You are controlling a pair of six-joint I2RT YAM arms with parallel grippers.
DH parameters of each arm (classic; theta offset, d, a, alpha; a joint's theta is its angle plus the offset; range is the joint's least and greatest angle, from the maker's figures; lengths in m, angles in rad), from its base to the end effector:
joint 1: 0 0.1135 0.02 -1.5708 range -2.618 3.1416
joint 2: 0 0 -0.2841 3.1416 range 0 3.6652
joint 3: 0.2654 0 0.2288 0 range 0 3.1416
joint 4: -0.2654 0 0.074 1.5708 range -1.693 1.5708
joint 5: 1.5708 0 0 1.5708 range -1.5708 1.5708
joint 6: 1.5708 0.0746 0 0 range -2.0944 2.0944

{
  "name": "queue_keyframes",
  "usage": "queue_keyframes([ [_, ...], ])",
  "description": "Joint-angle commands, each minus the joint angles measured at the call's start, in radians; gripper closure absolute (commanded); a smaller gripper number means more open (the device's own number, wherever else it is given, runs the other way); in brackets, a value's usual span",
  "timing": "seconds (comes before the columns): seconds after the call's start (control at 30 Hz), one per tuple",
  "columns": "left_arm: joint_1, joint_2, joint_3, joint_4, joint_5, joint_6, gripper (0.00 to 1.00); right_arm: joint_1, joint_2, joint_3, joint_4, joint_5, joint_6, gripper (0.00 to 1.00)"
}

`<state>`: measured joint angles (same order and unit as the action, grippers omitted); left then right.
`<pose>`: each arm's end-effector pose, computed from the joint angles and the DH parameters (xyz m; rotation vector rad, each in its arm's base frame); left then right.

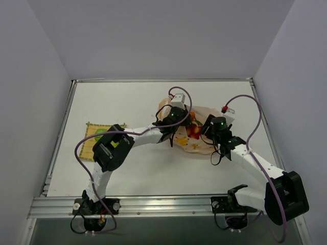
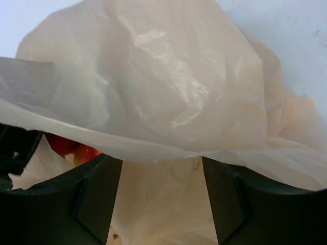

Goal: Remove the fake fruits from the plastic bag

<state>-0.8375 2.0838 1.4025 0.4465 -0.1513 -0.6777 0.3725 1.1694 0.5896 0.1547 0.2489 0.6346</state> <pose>0.3513 -0.3732 0.2342 0.0384 1.9049 -0.9265 0.2487 0.0775 0.2439 0.4209 1.9598 0.4029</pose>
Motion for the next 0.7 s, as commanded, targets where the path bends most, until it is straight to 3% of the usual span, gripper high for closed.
queue_keyframes([
  [0.0,-0.012,-0.122,-0.01,0.058,0.079,0.003,0.98,-0.004,-0.01,0.078,0.065,0.007,0.011,0.4],
  [0.2,-0.021,-0.212,-0.068,0.074,0.211,0.006,0.98,-0.004,-0.019,0.145,0.068,0.02,-0.007,0.37],
  [0.4,-0.06,-0.324,-0.142,0.093,0.252,0.096,0.98,-0.017,0.055,0.22,0.071,0.044,-0.012,0.42],
  [0.67,-0.071,-0.484,-0.163,0.11,0.161,0.147,0.98,-0.014,-0.033,0.164,0.06,0.026,-0.003,0.46],
])
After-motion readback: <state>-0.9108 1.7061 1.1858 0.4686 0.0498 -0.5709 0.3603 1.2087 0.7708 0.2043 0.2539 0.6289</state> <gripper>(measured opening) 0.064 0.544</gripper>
